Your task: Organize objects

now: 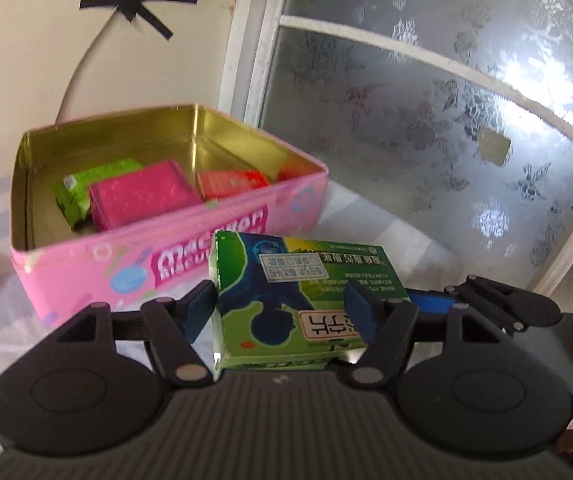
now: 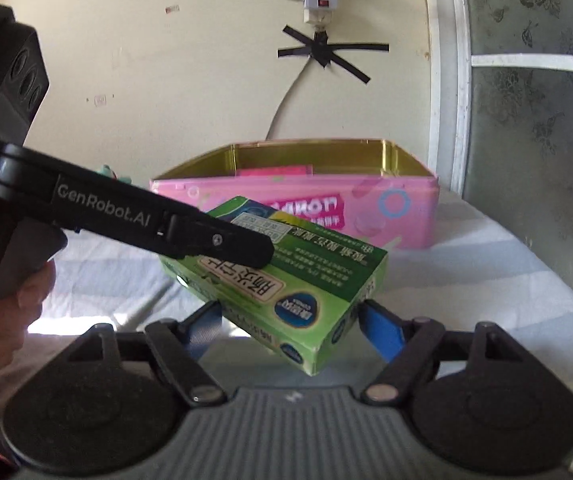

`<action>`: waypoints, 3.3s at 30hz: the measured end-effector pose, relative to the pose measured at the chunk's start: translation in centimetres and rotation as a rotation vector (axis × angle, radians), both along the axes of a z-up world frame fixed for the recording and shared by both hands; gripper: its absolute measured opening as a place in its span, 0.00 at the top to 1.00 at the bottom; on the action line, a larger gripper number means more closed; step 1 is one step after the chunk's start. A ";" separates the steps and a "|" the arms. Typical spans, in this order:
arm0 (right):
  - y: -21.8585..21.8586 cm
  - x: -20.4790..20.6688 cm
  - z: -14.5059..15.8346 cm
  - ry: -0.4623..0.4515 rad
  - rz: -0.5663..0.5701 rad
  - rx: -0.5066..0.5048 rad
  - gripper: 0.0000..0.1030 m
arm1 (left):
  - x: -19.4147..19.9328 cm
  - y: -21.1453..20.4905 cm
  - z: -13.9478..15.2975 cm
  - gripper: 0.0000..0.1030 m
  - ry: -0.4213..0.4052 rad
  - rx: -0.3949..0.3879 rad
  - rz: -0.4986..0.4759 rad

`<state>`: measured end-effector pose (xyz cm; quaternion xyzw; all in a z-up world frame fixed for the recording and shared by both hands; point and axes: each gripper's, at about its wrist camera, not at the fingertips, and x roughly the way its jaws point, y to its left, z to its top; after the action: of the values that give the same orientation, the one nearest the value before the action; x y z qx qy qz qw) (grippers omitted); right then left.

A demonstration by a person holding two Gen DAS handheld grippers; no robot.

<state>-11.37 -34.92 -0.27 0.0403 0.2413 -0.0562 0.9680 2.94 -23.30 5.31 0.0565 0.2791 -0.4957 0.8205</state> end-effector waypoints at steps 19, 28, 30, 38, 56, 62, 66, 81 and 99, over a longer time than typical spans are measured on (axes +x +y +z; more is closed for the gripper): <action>-4.1 23.0 12.0 -0.097 0.121 -0.179 0.24 | 16.9 -7.7 11.2 0.30 -0.200 -0.058 0.218; -6.3 32.5 4.7 0.131 0.126 -0.100 0.24 | 23.1 -10.8 4.4 0.30 -0.114 0.048 0.287; -6.4 33.5 3.8 0.169 0.132 -0.098 0.24 | 23.9 -11.0 3.6 0.30 -0.099 0.064 0.293; -6.2 36.2 1.0 0.276 0.130 -0.131 0.28 | 24.9 -11.5 1.0 0.29 -0.120 0.123 0.336; -7.1 33.0 3.5 0.257 0.074 -0.102 0.30 | 22.1 -8.3 2.5 0.27 -0.130 0.173 0.401; -7.1 28.7 6.2 0.201 0.090 -0.077 0.30 | 17.2 -6.2 4.4 0.27 -0.161 0.161 0.413; -5.9 24.8 7.0 0.169 0.095 -0.051 0.30 | 13.5 -5.1 4.7 0.27 -0.182 0.157 0.415; -1.7 8.6 4.0 0.019 0.007 0.073 0.26 | 2.0 2.0 1.2 0.23 -0.227 0.152 0.352; 8.2 11.9 -1.4 0.204 0.100 0.049 0.23 | 6.4 12.2 -5.9 0.19 -0.053 0.272 0.530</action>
<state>0.50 -26.76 -1.70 0.0459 0.3416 -0.0056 0.9387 9.36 -11.06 -0.57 0.1041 0.3266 -0.2204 0.9132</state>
